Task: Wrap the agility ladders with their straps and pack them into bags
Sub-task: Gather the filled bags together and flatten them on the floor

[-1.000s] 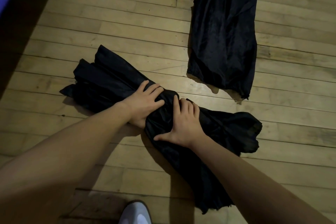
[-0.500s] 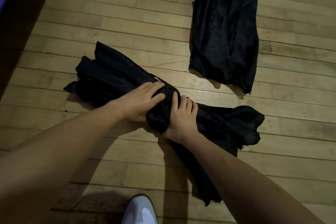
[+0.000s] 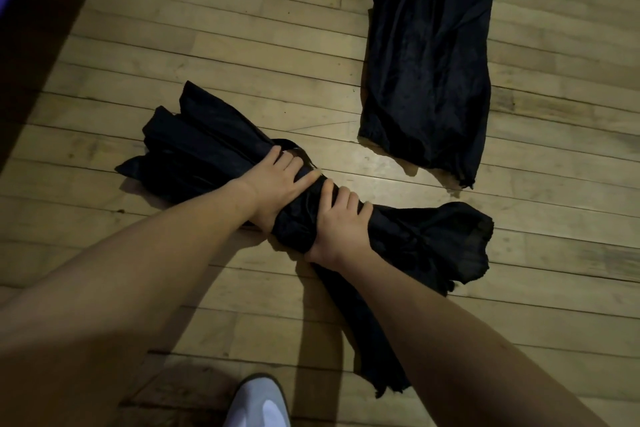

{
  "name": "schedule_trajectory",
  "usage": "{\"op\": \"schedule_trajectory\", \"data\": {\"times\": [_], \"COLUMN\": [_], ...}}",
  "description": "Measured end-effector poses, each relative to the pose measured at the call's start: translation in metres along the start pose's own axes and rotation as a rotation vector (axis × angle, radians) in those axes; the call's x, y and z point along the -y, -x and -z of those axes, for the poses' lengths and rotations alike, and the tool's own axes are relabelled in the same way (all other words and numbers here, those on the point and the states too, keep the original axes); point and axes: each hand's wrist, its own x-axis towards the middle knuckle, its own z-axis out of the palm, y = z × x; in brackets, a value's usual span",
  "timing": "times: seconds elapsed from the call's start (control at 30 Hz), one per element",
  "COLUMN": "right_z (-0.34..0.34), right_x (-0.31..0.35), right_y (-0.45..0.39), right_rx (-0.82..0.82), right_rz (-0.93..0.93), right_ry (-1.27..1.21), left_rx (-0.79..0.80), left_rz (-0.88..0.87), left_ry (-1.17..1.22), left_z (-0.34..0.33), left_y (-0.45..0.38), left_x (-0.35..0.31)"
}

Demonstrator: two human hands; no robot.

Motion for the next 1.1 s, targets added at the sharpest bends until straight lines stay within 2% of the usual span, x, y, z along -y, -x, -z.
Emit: {"op": "schedule_trajectory", "data": {"times": [0.2, 0.37, 0.53, 0.9, 1.1], "right_z": [0.003, 0.013, 0.019, 0.002, 0.001], "right_x": [-0.01, -0.032, -0.047, -0.04, -0.042], "right_y": [0.001, 0.004, 0.003, 0.006, 0.002], "right_rx": [0.009, 0.05, 0.105, 0.066, 0.024], "right_rz": [0.066, 0.148, 0.187, 0.118, 0.154], "right_ry": [-0.021, 0.019, 0.012, 0.162, 0.097], "left_rx": [-0.028, -0.079, -0.028, -0.062, -0.055], "left_rz": [-0.041, -0.01, -0.036, -0.02, 0.003], "left_ry": [0.018, 0.067, 0.031, -0.007, 0.011], "left_z": [0.003, 0.0, 0.001, 0.002, 0.004], "left_y": [0.003, 0.008, 0.005, 0.002, 0.004], "left_x": [-0.001, -0.015, -0.02, -0.023, -0.024]}}
